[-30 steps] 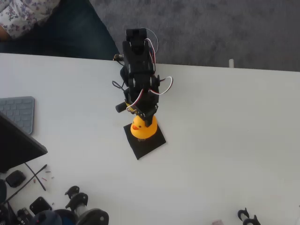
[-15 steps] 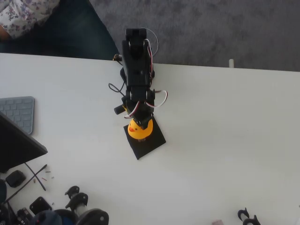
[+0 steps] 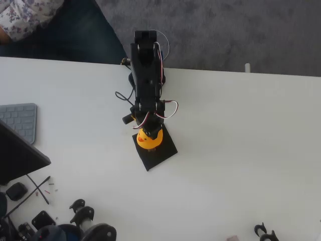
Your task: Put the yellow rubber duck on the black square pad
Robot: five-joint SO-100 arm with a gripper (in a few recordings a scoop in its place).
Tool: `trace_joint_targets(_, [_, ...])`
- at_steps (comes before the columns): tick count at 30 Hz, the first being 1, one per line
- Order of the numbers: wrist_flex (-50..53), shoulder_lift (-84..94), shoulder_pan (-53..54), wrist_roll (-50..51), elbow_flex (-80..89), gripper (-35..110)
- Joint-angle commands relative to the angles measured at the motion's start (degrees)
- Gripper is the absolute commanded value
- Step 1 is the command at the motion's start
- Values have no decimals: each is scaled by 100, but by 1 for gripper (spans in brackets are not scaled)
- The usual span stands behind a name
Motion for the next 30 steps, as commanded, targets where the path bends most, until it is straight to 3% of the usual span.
trace_joint_targets(1, [0, 246, 88, -53, -35, 6])
trace_joint_targets(23, [-519, 237, 70, -70, 53, 7])
trace_joint_targets(30, [-448, 237, 70, -422, 79, 29])
